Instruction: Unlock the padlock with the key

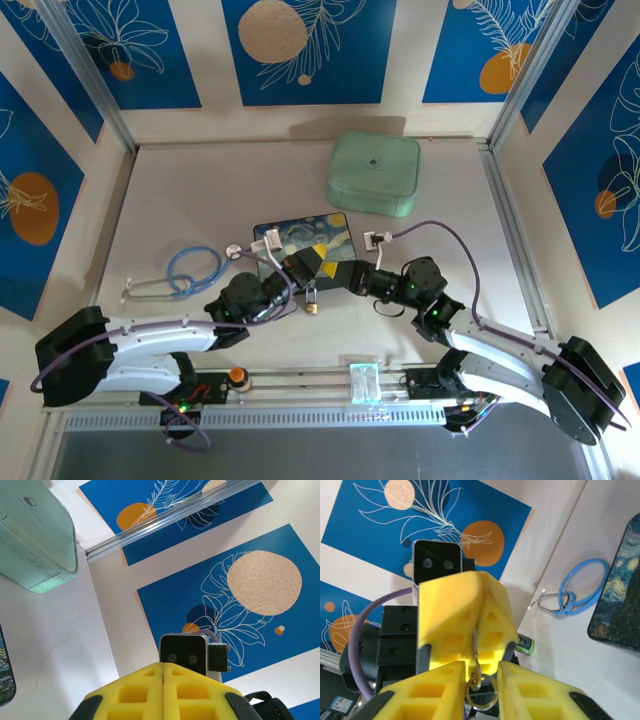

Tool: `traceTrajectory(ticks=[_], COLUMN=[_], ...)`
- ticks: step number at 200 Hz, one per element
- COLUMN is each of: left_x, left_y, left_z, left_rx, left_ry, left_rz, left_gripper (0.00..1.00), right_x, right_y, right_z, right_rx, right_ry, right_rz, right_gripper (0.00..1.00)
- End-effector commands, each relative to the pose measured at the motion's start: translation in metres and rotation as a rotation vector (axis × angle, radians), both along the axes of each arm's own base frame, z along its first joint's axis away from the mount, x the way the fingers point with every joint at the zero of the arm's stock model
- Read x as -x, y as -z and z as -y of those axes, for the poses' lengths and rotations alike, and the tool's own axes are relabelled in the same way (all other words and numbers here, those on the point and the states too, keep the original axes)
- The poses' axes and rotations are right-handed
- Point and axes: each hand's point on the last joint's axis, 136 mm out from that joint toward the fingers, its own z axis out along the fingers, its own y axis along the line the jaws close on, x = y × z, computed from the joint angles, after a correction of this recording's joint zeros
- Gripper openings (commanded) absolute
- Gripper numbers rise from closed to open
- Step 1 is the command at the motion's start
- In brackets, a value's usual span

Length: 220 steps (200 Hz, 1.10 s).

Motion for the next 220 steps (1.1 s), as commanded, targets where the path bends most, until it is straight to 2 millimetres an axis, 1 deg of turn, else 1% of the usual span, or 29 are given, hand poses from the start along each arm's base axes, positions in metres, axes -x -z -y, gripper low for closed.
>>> traceTrajectory(ticks=[1,14,36,63,73,77,80,121,139,158,170,173,176,179,187,191,194,200,208,220], left_x=[-0.001,-0.002,-0.002,-0.002,-0.003,-0.003,-0.003,-0.004,-0.005,-0.005,-0.005,-0.005,-0.004,-0.005,-0.005,-0.004,-0.005,-0.004,-0.004,-0.005], left_y=[-0.013,-0.012,-0.01,-0.008,-0.007,-0.007,-0.006,0.004,0.004,0.005,0.004,0.004,0.004,0.004,0.002,0.003,0.002,0.0,-0.002,-0.004], left_z=[-0.009,-0.01,-0.011,-0.012,-0.013,-0.013,-0.013,-0.02,-0.022,-0.021,-0.02,-0.02,-0.02,-0.02,-0.02,-0.019,-0.019,-0.018,-0.018,-0.017], left_rx=[0.026,0.03,0.032,0.036,0.037,0.038,0.036,0.012,-0.008,-0.064,-0.07,-0.068,-0.066,-0.065,-0.059,-0.06,-0.057,-0.055,-0.049,-0.041], left_ry=[-0.028,-0.031,-0.038,-0.037,-0.041,-0.042,-0.043,-0.071,-0.08,-0.079,-0.075,-0.075,-0.073,-0.073,-0.071,-0.069,-0.069,-0.067,-0.065,-0.065], left_rz=[0.041,0.036,0.029,0.025,0.023,0.02,0.018,-0.011,-0.01,-0.025,-0.025,-0.025,-0.024,-0.023,-0.022,-0.023,-0.022,-0.019,-0.015,-0.011], left_gripper=[0.0,0.0,0.0,0.0,0.0,0.0,0.0,0.0,0.0,0.0,0.0,0.0,0.0,0.0,0.0,0.0,0.0,0.0,0.0,0.0], right_x=[0.001,0.0,0.0,-0.001,-0.002,-0.002,-0.002,-0.001,-0.002,-0.001,-0.002,-0.002,-0.003,-0.004,-0.005,-0.005,-0.006,-0.006,-0.006,-0.005], right_y=[-0.019,-0.017,-0.016,-0.013,-0.011,-0.011,-0.01,-0.001,0.007,0.009,0.01,0.01,0.011,0.011,0.011,0.01,0.009,0.006,0.002,-0.005], right_z=[-0.001,-0.002,-0.005,-0.008,-0.008,-0.008,-0.007,-0.005,-0.005,-0.005,-0.004,-0.004,-0.003,-0.002,-0.001,-0.001,-0.001,-0.001,-0.002,-0.004], right_rx=[-0.045,-0.036,-0.032,-0.028,-0.028,-0.028,-0.027,0.0,0.034,0.042,0.045,0.045,0.046,0.044,0.04,0.037,0.034,0.028,0.017,0.001], right_ry=[0.004,0.004,-0.006,-0.009,-0.005,-0.003,-0.002,0.007,0.011,0.002,0.003,0.008,0.014,0.019,0.028,0.029,0.029,0.029,0.026,0.016], right_rz=[0.053,0.048,0.045,0.037,0.035,0.033,0.031,0.011,-0.014,-0.017,-0.019,-0.023,-0.027,-0.029,-0.033,-0.031,-0.029,-0.021,-0.009,0.012], right_gripper=[0.19,0.18,0.12,0.09,0.05,0.01,0.0,0.0,0.0,0.0,0.0,0.03,0.08,0.16,0.4,0.48,0.52,0.54,0.55,0.52])
